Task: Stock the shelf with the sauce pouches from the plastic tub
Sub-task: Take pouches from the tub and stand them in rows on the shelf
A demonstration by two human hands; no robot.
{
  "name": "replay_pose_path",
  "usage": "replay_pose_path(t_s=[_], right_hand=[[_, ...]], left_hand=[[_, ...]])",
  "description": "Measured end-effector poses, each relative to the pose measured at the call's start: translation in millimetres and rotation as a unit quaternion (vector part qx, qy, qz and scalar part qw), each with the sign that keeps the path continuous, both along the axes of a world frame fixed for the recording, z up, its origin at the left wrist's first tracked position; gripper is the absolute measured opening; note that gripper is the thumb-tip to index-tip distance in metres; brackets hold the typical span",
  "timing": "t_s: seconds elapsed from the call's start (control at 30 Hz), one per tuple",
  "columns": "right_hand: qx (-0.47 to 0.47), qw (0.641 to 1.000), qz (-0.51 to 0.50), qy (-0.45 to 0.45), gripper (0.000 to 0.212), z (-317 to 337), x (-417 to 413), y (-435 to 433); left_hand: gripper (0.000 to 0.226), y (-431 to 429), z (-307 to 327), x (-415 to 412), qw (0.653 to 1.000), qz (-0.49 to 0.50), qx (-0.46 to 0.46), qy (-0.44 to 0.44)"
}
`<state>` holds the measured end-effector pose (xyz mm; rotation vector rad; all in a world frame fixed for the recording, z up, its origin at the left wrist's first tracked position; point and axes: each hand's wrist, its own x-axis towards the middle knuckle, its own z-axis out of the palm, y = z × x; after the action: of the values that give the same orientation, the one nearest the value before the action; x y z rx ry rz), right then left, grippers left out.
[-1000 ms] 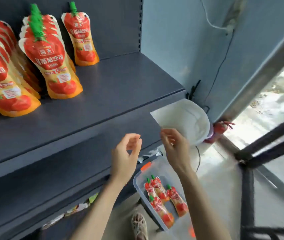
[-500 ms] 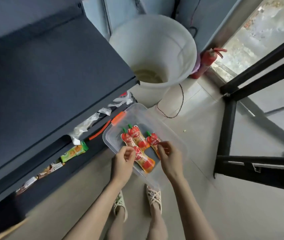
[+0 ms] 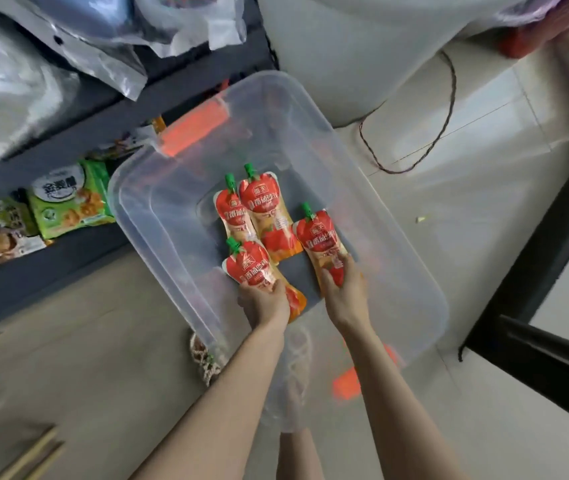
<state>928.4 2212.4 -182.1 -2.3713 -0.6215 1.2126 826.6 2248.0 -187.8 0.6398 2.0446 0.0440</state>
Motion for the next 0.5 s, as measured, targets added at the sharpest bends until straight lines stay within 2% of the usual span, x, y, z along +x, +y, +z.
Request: replay_pose_path(t_s=[0.13,0.27,0.4,0.5], right_hand=[[-0.072,0.995,0.043,-0.046,0.051,-47.5,-0.1,7.0],[-0.159,0.985,0.021,-0.064,0.052,-67.5,-1.9,16.7],[-0.18,0.981,0.03,-0.066,0.04,-77.6,-2.6,14.5],[-0.145,0.989,0.021,-0.02,0.034,-74.0,-2.1,10.5]], left_hand=[[0.066,-3.7,-39.6,7.3,0.998,0.05,0.004,0.041],[0.063,-4.7,-54.2,13.8,0.996,0.041,-0.014,0.072],[0.051,-4.9,-60.8,10.3,0.998,0.039,-0.018,0.053],[0.042,-4.6,-51.0,3.9,0.998,0.049,0.0,0.036]])
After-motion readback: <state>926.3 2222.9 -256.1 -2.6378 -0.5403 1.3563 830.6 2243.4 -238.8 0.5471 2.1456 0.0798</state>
